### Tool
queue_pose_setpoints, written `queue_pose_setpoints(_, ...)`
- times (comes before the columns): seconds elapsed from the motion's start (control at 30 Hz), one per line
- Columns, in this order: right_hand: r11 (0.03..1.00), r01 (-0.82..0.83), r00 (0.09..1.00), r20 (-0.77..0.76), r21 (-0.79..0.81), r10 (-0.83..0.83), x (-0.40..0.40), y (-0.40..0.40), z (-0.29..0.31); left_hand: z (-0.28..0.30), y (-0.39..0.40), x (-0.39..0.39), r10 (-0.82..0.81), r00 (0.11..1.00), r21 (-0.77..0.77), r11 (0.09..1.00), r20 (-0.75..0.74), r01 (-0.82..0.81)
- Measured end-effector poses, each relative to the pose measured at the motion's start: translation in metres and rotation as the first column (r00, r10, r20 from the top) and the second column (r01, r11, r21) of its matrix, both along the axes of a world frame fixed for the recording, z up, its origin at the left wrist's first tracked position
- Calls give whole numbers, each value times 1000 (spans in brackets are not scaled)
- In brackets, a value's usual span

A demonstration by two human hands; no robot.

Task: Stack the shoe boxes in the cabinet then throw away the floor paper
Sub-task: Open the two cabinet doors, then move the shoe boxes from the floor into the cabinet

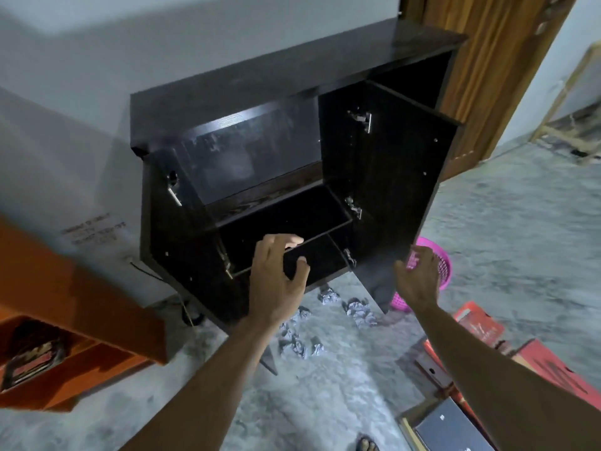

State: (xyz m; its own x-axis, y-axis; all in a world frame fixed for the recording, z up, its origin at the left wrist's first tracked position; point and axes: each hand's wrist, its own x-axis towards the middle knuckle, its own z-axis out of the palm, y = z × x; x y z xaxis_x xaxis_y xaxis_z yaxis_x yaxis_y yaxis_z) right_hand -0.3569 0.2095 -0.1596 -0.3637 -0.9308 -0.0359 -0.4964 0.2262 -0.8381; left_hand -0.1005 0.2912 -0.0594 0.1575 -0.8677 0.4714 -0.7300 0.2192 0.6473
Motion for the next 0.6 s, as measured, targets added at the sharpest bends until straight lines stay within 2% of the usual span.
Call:
queue_pose_setpoints(0.1,997,76,996,35,15,-77,-19,-2,-23,-28,-27,-29,-94,994,211,972,-64,106)
queue_pose_setpoints(0.2,986,145,986,70,89,-151,-42,6,-50,-57,-53,-52,-170,981,341,920,-97,193)
queue_pose_setpoints(0.4,939,328,937,93,100,-337,-82,49,-85,-111,-77,-101,-334,934,510,786,-124,349)
queue_pose_setpoints(0.5,889,444,880,131,115,-456,-99,75,-96,-137,-86,-125,-439,891,566,709,-111,420)
queue_pose_setpoints(0.6,811,562,808,103,163,-580,-114,108,-113,-167,-91,-149,-547,828,619,609,-124,495)
